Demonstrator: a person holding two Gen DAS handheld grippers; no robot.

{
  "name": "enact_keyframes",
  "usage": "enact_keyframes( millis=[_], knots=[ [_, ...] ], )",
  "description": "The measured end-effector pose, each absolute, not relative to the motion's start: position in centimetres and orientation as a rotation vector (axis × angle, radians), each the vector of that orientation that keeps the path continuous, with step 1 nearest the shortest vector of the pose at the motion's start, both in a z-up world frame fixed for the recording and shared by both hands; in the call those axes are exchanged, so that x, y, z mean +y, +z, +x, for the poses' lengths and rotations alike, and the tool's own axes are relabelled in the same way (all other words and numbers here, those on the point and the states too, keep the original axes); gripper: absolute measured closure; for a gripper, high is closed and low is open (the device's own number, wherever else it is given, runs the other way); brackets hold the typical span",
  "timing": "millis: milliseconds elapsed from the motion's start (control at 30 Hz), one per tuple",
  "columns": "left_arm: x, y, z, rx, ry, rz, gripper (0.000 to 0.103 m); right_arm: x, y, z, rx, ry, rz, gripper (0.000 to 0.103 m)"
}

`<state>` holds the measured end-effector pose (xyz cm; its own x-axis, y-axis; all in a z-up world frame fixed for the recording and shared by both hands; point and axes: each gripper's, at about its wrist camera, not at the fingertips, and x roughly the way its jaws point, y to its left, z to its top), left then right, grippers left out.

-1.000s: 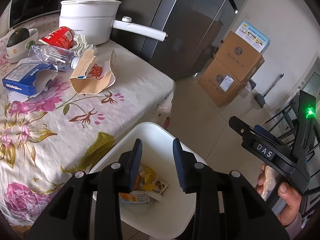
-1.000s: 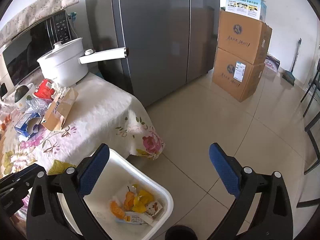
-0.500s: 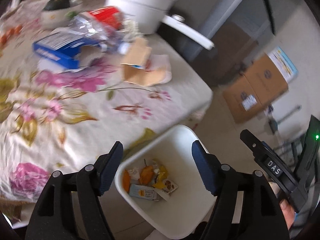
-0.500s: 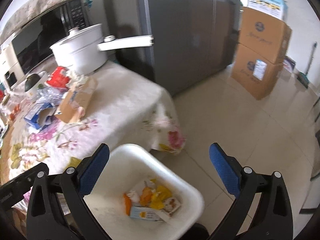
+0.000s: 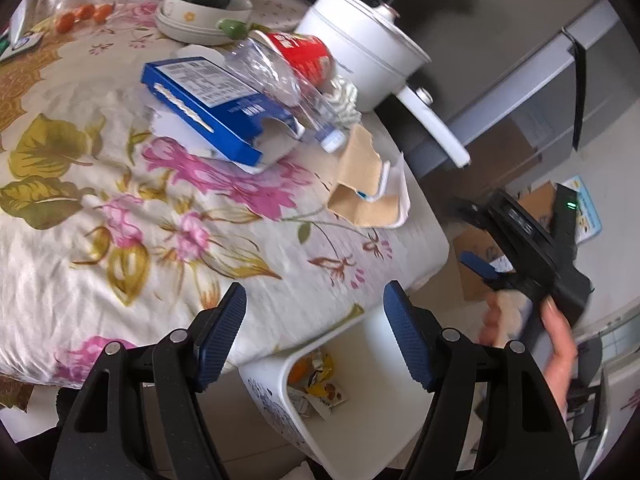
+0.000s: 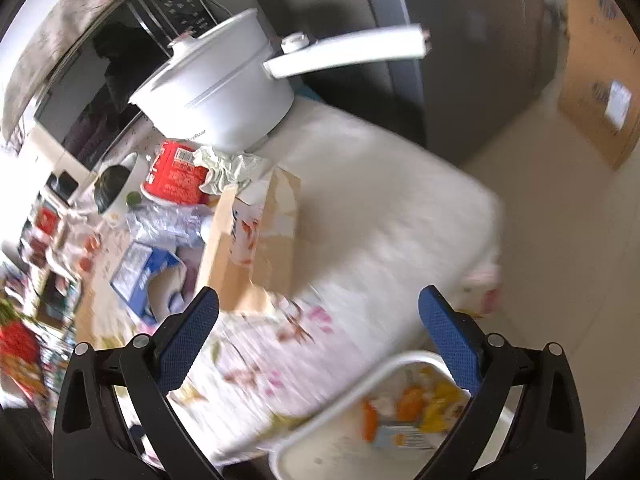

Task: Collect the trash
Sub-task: 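Grasp the brown cardboard piece on the table with the right tool, then grasp the crumpled white tissue with the left tool while the right tool holds the cardboard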

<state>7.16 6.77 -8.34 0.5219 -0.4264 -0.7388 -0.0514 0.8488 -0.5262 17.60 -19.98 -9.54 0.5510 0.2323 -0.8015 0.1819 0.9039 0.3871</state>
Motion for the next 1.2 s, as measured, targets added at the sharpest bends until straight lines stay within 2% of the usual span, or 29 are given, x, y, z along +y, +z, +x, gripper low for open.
enact_keyframes(
  millis=[300, 533, 600, 733, 833, 900, 1200],
  knots=[
    [8.3, -8.6, 7.5, 1.012, -0.225, -0.567, 0.033, -19.2, -12.2, 23.4, 1.069, 0.062, 0.607, 0.007],
    [8.6, -8.9, 8.0, 1.021, -0.220, -0.583, 0.033, -18.3, -13.6, 25.4, 1.095, 0.064, 0.599, 0.007],
    [8.7, -9.0, 8.1, 1.023, -0.219, -0.586, 0.033, -18.3, -13.7, 25.6, 1.093, 0.072, 0.594, 0.024],
    [8.7, -9.0, 8.1, 1.025, -0.220, -0.589, 0.033, -18.5, -14.1, 25.7, 1.100, 0.073, 0.587, 0.042],
    [8.7, -9.0, 8.1, 1.021, -0.220, -0.587, 0.033, -18.6, -14.1, 25.4, 1.091, 0.079, 0.565, 0.063],
    [8.7, -8.9, 8.1, 1.014, -0.219, -0.583, 0.033, -18.8, -13.9, 24.9, 1.069, 0.085, 0.551, 0.082],
    [8.3, -8.1, 8.0, 0.971, -0.220, -0.563, 0.033, -19.7, -12.3, 21.6, 0.997, 0.094, 0.525, 0.089]
  ],
)
